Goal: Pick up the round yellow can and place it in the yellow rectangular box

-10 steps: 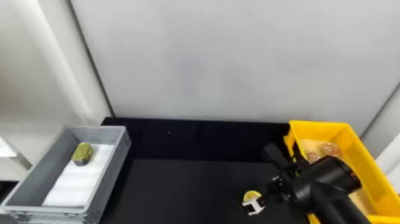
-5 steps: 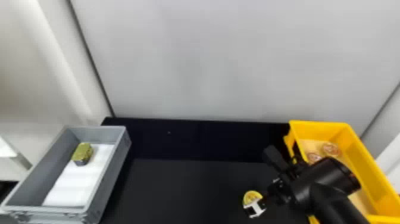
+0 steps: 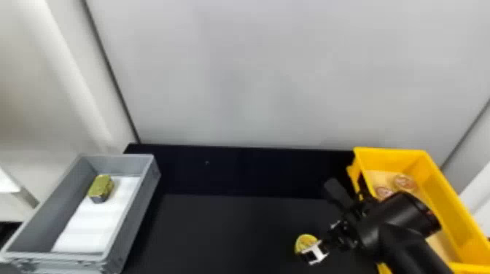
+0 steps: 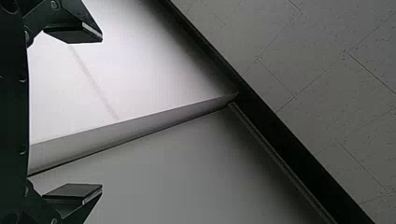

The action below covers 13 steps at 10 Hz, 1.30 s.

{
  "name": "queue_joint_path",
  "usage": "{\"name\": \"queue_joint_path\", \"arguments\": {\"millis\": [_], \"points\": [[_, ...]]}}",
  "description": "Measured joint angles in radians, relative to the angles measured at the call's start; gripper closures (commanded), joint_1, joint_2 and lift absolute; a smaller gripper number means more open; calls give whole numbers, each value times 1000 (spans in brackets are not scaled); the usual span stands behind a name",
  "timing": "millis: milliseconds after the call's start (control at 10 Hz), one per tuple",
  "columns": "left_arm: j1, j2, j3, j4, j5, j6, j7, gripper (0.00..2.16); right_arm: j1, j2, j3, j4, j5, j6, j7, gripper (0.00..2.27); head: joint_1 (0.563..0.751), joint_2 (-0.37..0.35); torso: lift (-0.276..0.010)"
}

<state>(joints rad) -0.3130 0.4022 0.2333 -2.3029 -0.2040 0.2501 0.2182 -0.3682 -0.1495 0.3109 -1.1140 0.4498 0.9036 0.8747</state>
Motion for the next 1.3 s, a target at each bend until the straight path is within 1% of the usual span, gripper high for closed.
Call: {"name": "queue_joint_path", "arguments": {"millis": [600,800,1000,1300], "points": [[4,6,1,-1,1,1,0,142,-2,1,13,-2,3,-1,11,765,663,54,8],[5,7,1,-1,2,2,-1,142,1,0,14,-13,12,6,38,765,663,54,8],[8,10,0,-2,5,3,-2,142,17,-9,15,-85,41,50,81,765,663,54,8],[14,16,2,-6,10,12,-2,142,37,-52,12,-277,108,152,154,765,663,54,8]]}}
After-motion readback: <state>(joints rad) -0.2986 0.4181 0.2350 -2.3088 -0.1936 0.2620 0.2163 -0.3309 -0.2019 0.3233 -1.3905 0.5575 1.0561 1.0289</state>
